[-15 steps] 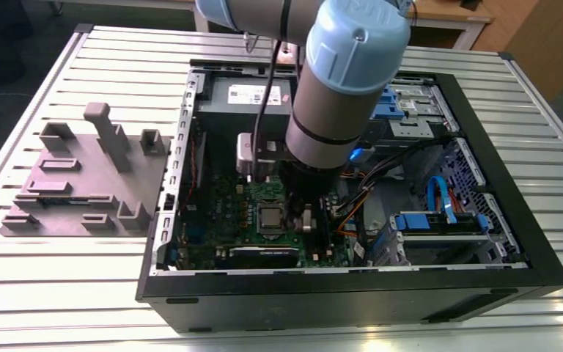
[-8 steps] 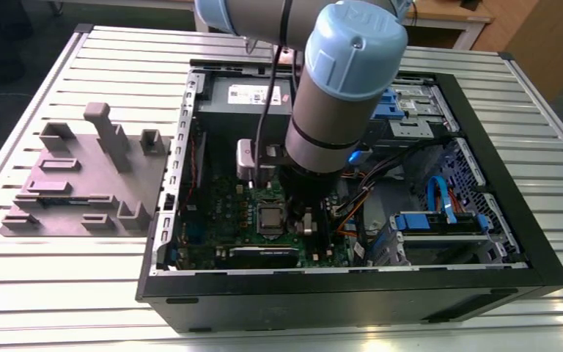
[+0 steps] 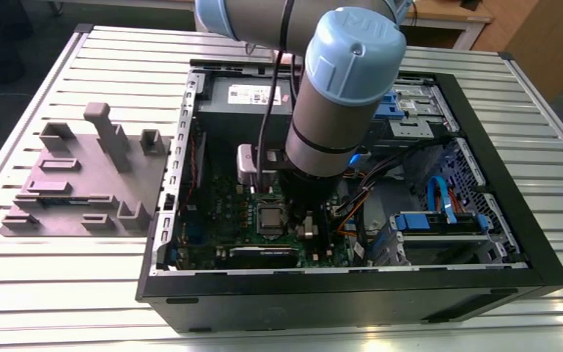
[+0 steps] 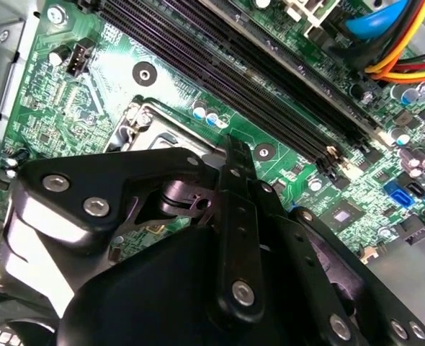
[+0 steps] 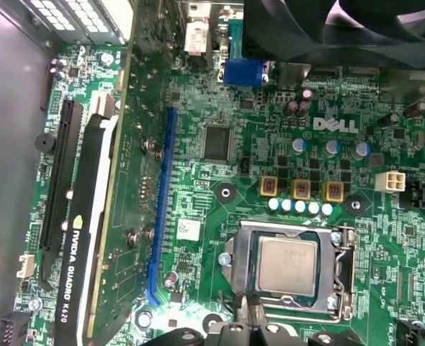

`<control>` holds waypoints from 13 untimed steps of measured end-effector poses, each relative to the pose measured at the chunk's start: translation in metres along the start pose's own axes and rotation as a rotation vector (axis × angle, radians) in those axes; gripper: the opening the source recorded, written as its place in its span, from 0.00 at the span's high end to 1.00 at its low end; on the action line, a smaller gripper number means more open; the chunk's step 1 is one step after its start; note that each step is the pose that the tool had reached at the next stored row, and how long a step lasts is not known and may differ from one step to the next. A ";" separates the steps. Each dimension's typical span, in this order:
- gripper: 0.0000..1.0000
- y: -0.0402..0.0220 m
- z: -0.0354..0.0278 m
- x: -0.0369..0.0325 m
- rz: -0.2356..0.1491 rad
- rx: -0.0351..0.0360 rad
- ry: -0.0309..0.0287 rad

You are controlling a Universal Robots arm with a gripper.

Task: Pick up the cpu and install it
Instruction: 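Install the first cpu locking lever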

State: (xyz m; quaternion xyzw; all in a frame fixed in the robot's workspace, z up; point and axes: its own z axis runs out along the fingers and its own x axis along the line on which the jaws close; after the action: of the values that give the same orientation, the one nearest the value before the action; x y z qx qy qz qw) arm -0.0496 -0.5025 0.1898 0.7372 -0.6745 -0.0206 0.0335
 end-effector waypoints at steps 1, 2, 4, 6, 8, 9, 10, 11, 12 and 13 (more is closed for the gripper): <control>0.89 -0.0005 0.0000 0.0000 -0.001 0.0001 -0.0001; 0.89 -0.0010 0.0000 0.0001 -0.001 0.0002 -0.0002; 0.89 -0.0023 0.0000 0.0002 -0.003 0.0003 -0.0003; 0.89 -0.0034 0.0000 0.0002 -0.004 0.0003 -0.0001; 0.89 -0.0043 0.0001 0.0003 -0.005 0.0002 0.0002; 0.89 -0.0045 0.0002 0.0003 -0.006 0.0001 0.0004; 0.89 -0.0047 0.0004 0.0004 -0.007 0.0002 0.0005; 0.89 -0.0050 0.0006 0.0004 -0.008 0.0003 0.0005; 0.89 -0.0053 0.0010 0.0003 -0.009 0.0007 0.0000; 0.89 -0.0054 0.0011 0.0004 -0.010 0.0004 0.0003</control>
State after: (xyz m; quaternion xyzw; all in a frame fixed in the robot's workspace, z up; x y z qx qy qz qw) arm -0.0442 -0.5024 0.1883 0.7408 -0.6706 -0.0205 0.0334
